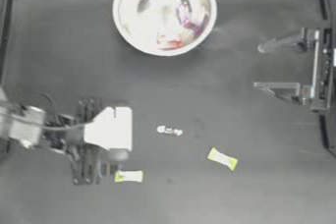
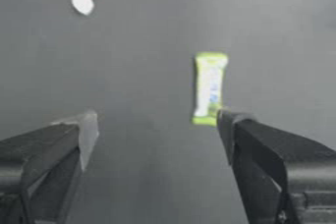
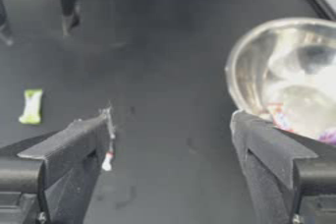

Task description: Put candies in bowl

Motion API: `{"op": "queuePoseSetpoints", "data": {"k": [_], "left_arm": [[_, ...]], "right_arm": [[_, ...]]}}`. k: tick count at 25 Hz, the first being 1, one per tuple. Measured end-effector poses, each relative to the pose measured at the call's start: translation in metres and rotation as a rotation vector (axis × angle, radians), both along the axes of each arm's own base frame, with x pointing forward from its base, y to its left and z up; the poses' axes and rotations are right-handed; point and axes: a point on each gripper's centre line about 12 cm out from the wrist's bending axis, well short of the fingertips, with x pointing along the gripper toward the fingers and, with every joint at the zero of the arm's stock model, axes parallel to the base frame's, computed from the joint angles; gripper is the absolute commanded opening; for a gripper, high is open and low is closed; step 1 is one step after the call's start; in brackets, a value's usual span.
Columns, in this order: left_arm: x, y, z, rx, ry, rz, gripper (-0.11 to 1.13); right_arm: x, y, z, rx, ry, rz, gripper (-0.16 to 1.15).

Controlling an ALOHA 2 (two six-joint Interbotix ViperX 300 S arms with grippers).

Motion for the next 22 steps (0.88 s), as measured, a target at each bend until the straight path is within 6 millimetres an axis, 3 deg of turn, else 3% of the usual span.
{"op": "queuePoseSetpoints", "data": {"k": [8,22], "left_arm": [[0.015,-0.017,-0.021,-0.015,0.062,0.014,1.03],[0.025,-0.037,-0.06,-0.042,0.108,0.022,1.03]], "right_arm": [[-0.002,0.001,-0.003,0.018,-0.011,-0.002,1.01],[-0.001,0.003,-0.003,0.021,-0.029,0.005,1.01]]}}
